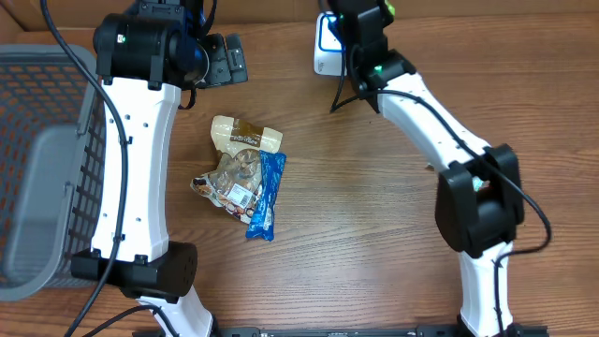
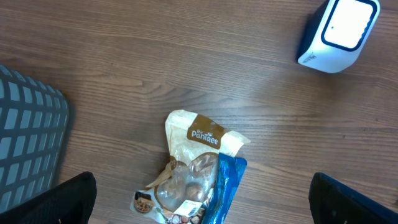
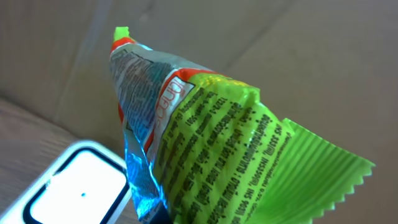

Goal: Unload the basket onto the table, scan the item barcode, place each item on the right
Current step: 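Lift the candy pack and hold it under the white scanner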

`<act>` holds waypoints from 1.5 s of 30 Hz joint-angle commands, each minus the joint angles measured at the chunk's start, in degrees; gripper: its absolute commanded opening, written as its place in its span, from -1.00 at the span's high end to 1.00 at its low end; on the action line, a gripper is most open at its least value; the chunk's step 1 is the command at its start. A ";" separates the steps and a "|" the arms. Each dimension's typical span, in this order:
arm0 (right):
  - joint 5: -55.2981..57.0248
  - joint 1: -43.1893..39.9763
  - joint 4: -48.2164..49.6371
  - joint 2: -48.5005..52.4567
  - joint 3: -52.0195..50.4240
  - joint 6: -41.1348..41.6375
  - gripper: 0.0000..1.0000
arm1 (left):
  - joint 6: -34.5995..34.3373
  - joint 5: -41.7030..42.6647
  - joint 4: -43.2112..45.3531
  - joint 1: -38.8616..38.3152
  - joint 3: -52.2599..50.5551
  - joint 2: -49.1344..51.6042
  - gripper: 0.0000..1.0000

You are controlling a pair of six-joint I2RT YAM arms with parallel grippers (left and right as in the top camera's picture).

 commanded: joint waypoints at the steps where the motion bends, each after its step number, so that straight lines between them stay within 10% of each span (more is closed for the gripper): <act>1: -1.46 -0.15 3.06 2.84 1.64 -8.13 0.92 | -1.18 0.04 0.07 -0.11 -0.37 0.11 -1.00; 45: -12.66 -1.29 21.42 9.60 1.64 -22.49 0.92 | -1.18 0.04 0.07 -0.11 -0.37 0.11 -1.00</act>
